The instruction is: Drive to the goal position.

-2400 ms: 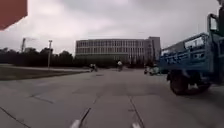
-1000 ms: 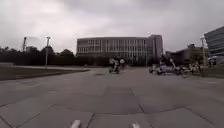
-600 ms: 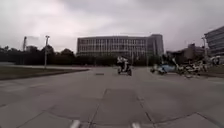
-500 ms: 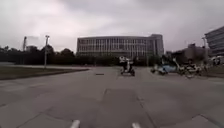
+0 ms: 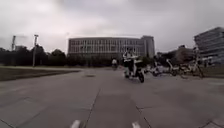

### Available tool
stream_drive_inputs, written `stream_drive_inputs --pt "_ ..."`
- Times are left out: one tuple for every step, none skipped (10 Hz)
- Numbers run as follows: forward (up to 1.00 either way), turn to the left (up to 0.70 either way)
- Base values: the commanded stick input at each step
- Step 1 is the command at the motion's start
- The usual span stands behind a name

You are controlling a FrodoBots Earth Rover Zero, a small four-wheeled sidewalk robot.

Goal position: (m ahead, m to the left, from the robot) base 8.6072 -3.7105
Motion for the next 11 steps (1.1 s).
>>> stream_drive_inputs --pt "0.70 0.00" --pt "0.70 0.00" --pt "0.70 0.00" --pt "0.70 0.00" --pt "0.70 0.00" --pt "0.70 0.00" --pt "0.70 0.00" --pt "0.70 0.00" --pt "0.70 0.00" --pt "0.70 0.00" --pt "0.70 -0.14"
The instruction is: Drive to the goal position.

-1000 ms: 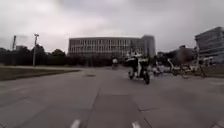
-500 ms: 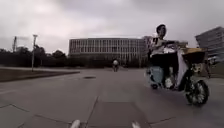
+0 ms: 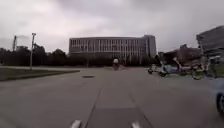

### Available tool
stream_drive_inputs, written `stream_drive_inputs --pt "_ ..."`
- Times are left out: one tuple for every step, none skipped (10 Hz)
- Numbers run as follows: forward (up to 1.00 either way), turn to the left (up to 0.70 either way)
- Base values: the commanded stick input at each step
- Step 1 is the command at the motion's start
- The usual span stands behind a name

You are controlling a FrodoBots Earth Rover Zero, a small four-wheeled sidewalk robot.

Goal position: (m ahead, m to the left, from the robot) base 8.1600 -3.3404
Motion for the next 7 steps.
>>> stream_drive_inputs --pt "0.70 -0.31" --pt "0.70 -0.18" --pt "0.70 0.00" --pt "0.70 0.00" --pt "0.70 0.00" --pt "0.70 0.00" --pt "0.70 0.00"
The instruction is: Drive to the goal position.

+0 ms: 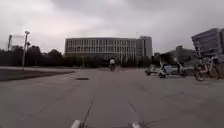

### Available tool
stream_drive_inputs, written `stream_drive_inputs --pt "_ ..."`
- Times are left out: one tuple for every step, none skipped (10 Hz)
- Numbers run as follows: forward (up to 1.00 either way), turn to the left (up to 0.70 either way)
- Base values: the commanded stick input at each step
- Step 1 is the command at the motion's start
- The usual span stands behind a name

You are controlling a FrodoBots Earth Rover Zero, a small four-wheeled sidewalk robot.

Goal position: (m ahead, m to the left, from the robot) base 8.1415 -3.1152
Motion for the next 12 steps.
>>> stream_drive_inputs --pt "0.70 0.00" --pt "0.70 0.00" --pt "0.70 0.00" --pt "0.70 0.00" --pt "0.70 0.00" --pt "0.70 0.00" --pt "0.70 0.00" --pt "0.70 0.00" --pt "0.70 0.00" --pt "0.70 0.00" --pt "0.70 0.00" --pt "0.70 0.00"
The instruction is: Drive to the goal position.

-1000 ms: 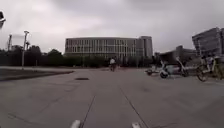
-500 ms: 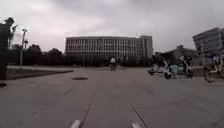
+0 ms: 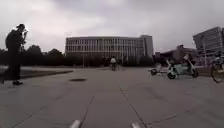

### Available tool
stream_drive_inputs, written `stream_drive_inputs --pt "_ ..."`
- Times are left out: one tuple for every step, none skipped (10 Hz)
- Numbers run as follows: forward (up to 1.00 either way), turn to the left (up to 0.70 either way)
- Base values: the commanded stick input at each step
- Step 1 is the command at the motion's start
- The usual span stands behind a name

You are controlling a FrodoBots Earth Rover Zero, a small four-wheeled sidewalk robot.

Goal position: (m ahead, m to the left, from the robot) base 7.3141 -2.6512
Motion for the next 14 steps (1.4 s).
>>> stream_drive_inputs --pt "0.70 0.00" --pt "0.70 0.00" --pt "0.70 0.00" --pt "0.70 0.00" --pt "0.70 0.00" --pt "0.70 0.00" --pt "0.70 0.00" --pt "0.70 0.00" --pt "0.70 0.00" --pt "0.70 0.00" --pt "0.70 0.00" --pt "0.70 0.00" --pt "0.70 0.00" --pt "0.70 0.00"
